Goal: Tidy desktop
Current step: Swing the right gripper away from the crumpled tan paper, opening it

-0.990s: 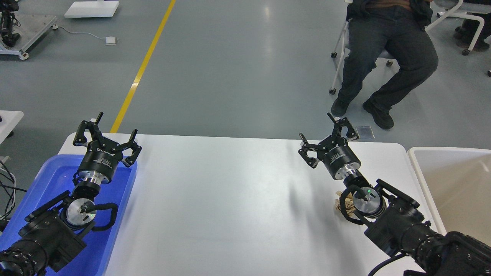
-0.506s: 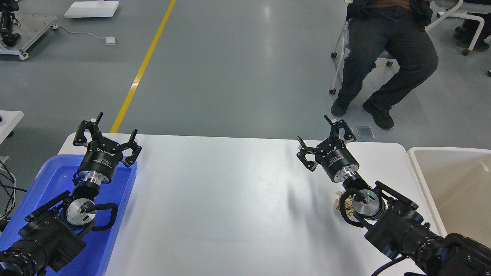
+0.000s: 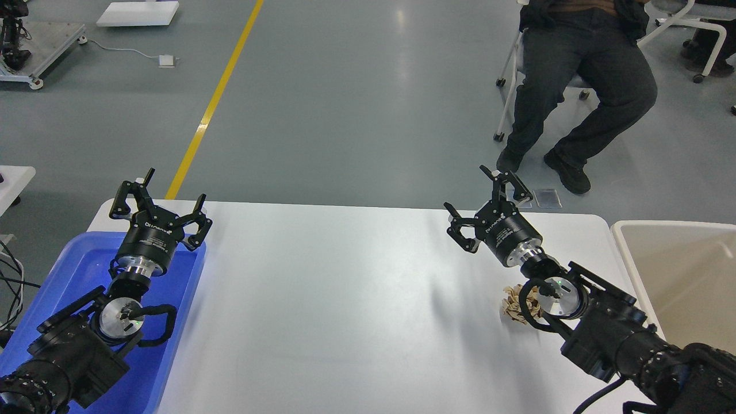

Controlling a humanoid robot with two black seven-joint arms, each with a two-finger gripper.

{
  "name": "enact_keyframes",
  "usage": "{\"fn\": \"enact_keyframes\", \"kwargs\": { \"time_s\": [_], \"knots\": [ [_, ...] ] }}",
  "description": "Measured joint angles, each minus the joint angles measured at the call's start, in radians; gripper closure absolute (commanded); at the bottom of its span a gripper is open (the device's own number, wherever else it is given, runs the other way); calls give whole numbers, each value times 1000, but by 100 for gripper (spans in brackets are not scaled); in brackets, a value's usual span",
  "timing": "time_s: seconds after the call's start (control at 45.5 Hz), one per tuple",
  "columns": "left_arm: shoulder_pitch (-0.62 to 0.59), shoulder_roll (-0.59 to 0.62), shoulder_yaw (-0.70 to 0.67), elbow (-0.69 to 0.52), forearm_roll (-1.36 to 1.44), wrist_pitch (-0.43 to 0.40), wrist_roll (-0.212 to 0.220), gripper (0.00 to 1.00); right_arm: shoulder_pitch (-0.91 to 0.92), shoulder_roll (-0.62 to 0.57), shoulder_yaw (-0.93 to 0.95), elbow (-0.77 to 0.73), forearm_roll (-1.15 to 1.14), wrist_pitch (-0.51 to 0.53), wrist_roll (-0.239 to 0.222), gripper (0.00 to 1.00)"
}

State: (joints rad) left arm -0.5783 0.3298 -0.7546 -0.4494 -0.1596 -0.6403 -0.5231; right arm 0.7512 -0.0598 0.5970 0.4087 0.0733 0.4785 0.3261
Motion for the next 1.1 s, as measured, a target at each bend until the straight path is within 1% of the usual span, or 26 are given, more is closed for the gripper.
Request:
{"fn": "enact_keyframes", "kwargs": {
  "time_s": [0.286, 0.572, 0.858, 1.012, 1.1],
  "knots": [
    [0, 0, 0, 0, 0, 0, 0, 0, 3, -143, -11, 47, -77, 13, -3, 0],
    [0, 0, 0, 0, 0, -1, 0, 0, 4, -334, -98, 155, -267, 35, 1, 0],
    [0, 0, 0, 0, 0, -1, 0, 0, 22, -437, -165, 226, -631, 19, 5, 0],
    [0, 0, 0, 0, 0, -1, 0, 0, 30, -468, -184, 275, -849, -34, 6, 0],
    [0, 0, -1, 0, 0, -1, 0, 0, 36, -478, -213, 294, -977, -83, 7, 0]
  ]
}}
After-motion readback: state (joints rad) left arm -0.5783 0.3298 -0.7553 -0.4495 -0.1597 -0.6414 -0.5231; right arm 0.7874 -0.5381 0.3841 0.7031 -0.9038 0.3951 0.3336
